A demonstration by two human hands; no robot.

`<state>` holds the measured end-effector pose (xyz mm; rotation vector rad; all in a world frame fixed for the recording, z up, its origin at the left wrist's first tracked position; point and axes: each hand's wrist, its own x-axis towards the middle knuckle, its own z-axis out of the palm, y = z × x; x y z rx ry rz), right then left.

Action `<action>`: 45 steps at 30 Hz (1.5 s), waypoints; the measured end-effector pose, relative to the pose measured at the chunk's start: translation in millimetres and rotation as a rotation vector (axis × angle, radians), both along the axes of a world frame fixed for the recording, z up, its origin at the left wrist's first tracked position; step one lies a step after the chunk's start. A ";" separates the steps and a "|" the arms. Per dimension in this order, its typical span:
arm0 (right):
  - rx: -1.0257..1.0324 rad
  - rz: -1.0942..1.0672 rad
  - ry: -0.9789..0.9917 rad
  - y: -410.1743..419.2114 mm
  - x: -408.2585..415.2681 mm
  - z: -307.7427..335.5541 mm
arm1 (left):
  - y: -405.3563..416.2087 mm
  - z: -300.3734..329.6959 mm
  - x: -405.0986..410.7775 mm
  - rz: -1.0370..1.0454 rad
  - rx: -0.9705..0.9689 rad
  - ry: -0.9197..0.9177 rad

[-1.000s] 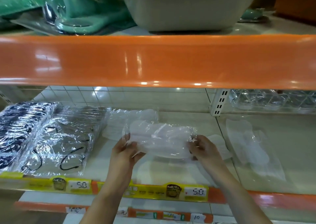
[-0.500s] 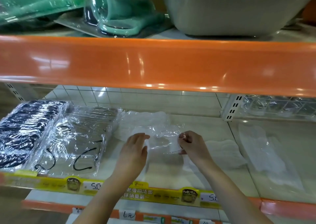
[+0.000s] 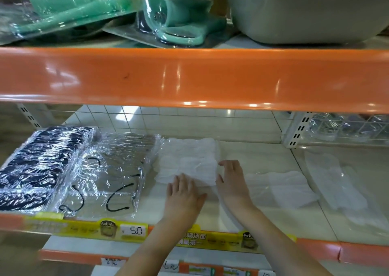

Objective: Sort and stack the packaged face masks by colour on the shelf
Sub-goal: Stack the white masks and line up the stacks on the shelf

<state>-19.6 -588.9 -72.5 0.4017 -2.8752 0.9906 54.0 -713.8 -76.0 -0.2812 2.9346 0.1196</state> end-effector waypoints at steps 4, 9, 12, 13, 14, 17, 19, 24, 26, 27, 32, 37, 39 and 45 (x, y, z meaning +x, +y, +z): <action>0.149 0.144 -0.007 -9.5 13.6 -8.7 | -6.5 0.2 -0.7 -0.002 -0.036 0.016; 0.264 0.206 0.116 -16.8 22.7 -23.2 | -16.5 0.9 -0.3 -0.034 -0.043 0.063; 0.248 0.219 0.183 -18.9 22.5 -27.2 | -22.6 -2.2 -0.4 -0.037 -0.033 0.103; 0.252 0.219 0.201 -18.8 22.4 -26.3 | -23.9 -3.5 -1.2 -0.041 -0.023 0.124; 0.253 0.214 0.220 -18.5 23.1 -24.6 | -24.4 -4.8 -1.8 -0.042 -0.014 0.143; 0.247 0.225 0.199 -17.9 24.6 -22.5 | -25.2 -9.0 -4.4 -0.029 0.020 0.182; 0.237 0.241 0.156 -16.4 26.3 -20.0 | -24.5 -10.4 -5.0 -0.016 0.052 0.190; 0.229 0.274 0.115 -3.8 28.1 -13.9 | -13.6 -14.4 -7.7 -0.065 0.139 0.392; 0.193 0.268 0.125 5.8 28.3 -14.0 | -0.3 -12.6 -8.4 -0.104 0.170 0.448; 0.185 0.270 0.124 11.5 28.1 -13.7 | 7.9 -10.1 -8.9 -0.129 0.192 0.458; 0.127 0.186 0.153 54.4 26.3 -14.0 | 48.5 -5.2 -16.6 -0.197 0.269 0.411; 0.151 0.056 0.187 107.9 18.7 -12.6 | 81.6 -0.1 -24.6 -0.238 0.297 0.390; 0.167 0.010 0.198 128.3 14.0 -14.1 | 92.8 -1.8 -28.6 -0.257 0.310 0.386; 0.235 -0.186 0.142 168.0 -0.3 -25.5 | 119.6 -5.5 -34.2 -0.218 0.246 0.401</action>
